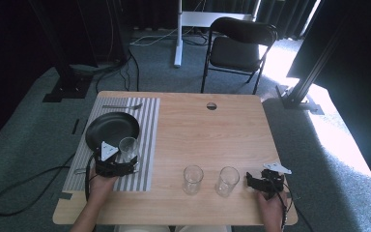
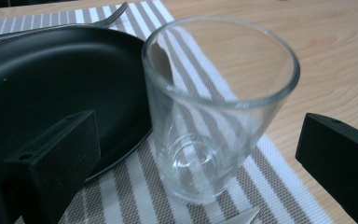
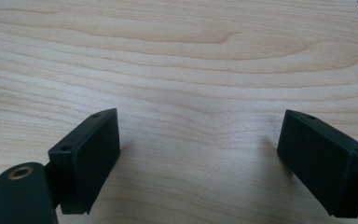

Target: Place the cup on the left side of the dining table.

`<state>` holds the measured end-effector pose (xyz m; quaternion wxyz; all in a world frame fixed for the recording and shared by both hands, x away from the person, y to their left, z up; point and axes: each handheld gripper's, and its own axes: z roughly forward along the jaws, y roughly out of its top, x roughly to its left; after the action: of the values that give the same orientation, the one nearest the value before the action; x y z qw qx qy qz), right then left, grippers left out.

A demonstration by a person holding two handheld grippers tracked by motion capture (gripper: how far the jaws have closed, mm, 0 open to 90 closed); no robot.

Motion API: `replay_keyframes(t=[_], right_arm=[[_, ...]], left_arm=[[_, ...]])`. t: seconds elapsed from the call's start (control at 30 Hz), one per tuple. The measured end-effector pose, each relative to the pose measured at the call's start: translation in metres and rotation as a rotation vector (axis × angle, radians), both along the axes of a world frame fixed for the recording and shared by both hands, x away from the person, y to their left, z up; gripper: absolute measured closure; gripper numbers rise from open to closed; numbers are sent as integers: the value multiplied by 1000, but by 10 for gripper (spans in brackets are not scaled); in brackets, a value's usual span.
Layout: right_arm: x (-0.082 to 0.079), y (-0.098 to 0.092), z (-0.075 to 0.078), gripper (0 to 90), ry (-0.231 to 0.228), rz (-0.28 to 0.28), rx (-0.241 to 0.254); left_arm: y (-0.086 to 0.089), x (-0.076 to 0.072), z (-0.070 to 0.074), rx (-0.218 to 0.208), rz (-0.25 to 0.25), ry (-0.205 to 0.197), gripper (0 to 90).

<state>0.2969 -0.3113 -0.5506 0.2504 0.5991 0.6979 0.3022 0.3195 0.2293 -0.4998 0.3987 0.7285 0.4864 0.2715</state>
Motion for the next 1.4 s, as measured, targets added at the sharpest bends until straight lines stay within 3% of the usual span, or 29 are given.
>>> replay_keyframes(t=[0.07,0.2,0.4,0.83,1.0,1.07,1.17,1.33,1.4], right_arm=[[0,0,0,124,0,0,0],[0,0,0,124,0,0,0],[0,0,0,124,0,0,0],[0,0,0,124,1,-1,1],[0,0,0,124,1,-1,1],[0,0,0,124,1,-1,1],[0,0,0,124,1,-1,1],[0,0,0,124,1,-1,1],[0,0,0,124,1,-1,1]], left_arm=[[1,-3,-1,8,10,-4,2],[6,-8,-5,-15,22,20,2],[15,-15,-9,5,44,29,2],[31,-35,-12,-17,103,28,2],[37,-41,-17,16,130,37,2],[41,-43,-19,3,143,36,2],[44,-45,-21,6,157,49,2],[53,-49,-27,38,204,108,2],[55,-50,-28,44,215,110,2]])
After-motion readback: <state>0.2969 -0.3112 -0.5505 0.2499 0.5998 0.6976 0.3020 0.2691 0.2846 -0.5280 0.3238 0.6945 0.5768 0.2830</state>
